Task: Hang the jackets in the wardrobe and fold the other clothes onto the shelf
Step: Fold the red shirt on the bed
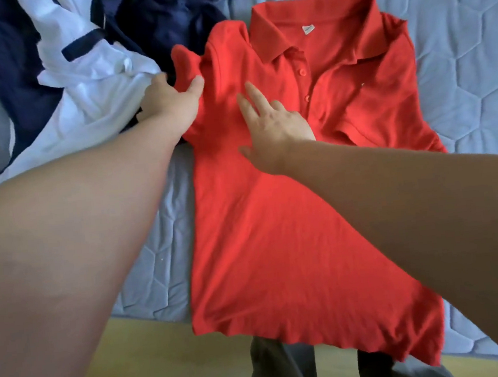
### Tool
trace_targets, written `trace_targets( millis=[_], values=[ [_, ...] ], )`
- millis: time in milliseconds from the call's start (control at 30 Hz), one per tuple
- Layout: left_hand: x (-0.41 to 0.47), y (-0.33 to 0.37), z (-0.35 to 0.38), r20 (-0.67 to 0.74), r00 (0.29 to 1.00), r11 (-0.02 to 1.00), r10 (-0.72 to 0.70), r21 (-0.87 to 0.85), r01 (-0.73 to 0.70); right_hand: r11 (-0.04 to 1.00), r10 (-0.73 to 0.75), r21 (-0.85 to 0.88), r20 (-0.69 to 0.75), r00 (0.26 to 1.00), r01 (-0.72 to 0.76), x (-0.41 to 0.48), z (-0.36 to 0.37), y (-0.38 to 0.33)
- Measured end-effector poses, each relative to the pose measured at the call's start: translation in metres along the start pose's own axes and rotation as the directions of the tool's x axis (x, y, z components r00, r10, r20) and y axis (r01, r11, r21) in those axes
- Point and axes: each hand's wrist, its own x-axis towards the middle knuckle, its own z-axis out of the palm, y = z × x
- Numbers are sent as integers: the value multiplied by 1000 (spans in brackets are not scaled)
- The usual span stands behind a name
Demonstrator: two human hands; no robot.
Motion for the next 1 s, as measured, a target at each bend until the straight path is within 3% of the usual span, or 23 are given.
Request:
trace_targets(
  millis=[100, 233, 400, 567, 733, 800, 900, 1000],
  values=[
    [12, -10, -2, 40, 996, 971, 82, -227, -71, 999, 41, 7, 3, 999, -41, 21, 8, -24],
    [16, -26, -8, -44, 994, 908, 103, -403, -112, 988, 144, 35, 79, 986, -147, 40, 11, -38],
    [14, -54, -8, -266, 963, 954, 45, -274, -121, 969, 225, 76, 124, 966, -236, 52, 7, -51],
    [12, -66, 0, -290, 940, 965, -180, -240, 111, 948, 303, 60, 148, 942, -314, 61, -2, -60],
    [13, -64, 7, -345, 914, 935, -215, -343, 91, 946, 319, -9, 180, 930, -323, 67, 0, -60],
    [4, -58, 5, -421, 899, 928, -122, -371, -48, 951, 308, -37, 204, 929, -307, 70, 3, -58],
    [-25, -45, 1, -528, 832, 877, 170, -305, -372, 964, 260, -36, 310, 914, -262, 73, 6, -47],
    [-65, -43, 9, -417, 779, 794, 468, -189, -578, 987, 110, 81, 311, 944, -142, 62, 1, -21]
  ],
)
